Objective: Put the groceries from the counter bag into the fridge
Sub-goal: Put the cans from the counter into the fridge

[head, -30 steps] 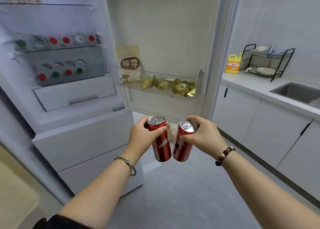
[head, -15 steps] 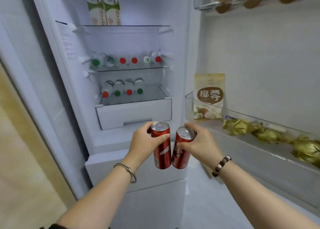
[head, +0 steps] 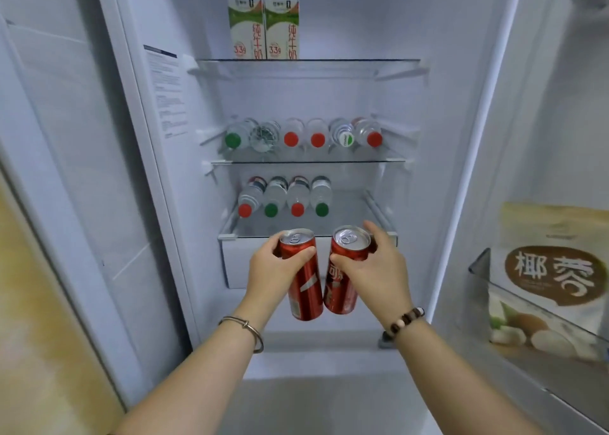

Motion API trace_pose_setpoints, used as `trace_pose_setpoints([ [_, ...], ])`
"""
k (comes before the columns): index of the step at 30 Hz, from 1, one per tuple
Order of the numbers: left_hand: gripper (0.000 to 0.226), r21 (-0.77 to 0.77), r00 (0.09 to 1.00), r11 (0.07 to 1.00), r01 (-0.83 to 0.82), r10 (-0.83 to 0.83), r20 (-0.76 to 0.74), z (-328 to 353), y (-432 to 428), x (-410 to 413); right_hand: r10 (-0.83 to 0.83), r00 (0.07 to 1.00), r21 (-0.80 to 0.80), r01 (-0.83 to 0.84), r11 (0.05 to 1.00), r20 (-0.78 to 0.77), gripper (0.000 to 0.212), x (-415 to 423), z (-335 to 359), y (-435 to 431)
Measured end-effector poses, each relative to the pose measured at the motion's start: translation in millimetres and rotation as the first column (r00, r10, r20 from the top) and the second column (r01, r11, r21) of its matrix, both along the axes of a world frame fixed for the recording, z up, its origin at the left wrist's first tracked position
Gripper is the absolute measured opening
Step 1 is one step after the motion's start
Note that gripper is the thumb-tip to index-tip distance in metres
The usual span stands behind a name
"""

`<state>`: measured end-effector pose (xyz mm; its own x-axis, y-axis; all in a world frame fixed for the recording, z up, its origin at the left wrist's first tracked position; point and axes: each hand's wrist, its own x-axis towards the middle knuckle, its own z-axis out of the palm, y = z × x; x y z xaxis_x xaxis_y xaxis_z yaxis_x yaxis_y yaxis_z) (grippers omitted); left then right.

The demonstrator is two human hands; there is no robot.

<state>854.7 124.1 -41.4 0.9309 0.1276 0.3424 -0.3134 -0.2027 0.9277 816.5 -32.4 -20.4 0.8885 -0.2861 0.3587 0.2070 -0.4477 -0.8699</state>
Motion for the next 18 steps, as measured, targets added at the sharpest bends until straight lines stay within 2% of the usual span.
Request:
trace_pose_setpoints([
  [4,0.027,-0.031,1.000,0.999,-0.019,0.019,0.015,6.7,-1.2,31.1,-0.020,0.999,0.073,0.018,0.997,0.030,0.074,37.2,6.5,1.3],
  [10,0.034,-0.039,0.997,0.999,-0.034,0.037,0.060,22.6,-2.5,65.2,-0.047,0.996,0.142,0.037,0.989,0.073,0.045,67.5,16.3,4.9],
  [14,0.035,-0.063,0.993,0.998,0.000,0.007,0.118,44.4,-1.3,77.1,-0.049,0.990,0.165,0.027,0.986,0.132,0.044,80.7,28.6,15.1],
  [18,0.026,-0.002,0.971,0.999,0.049,-0.047,0.235,76.7,2.2,83.3,-0.082,0.973,0.199,0.038,0.979,0.217,0.038,88.3,48.3,25.4],
])
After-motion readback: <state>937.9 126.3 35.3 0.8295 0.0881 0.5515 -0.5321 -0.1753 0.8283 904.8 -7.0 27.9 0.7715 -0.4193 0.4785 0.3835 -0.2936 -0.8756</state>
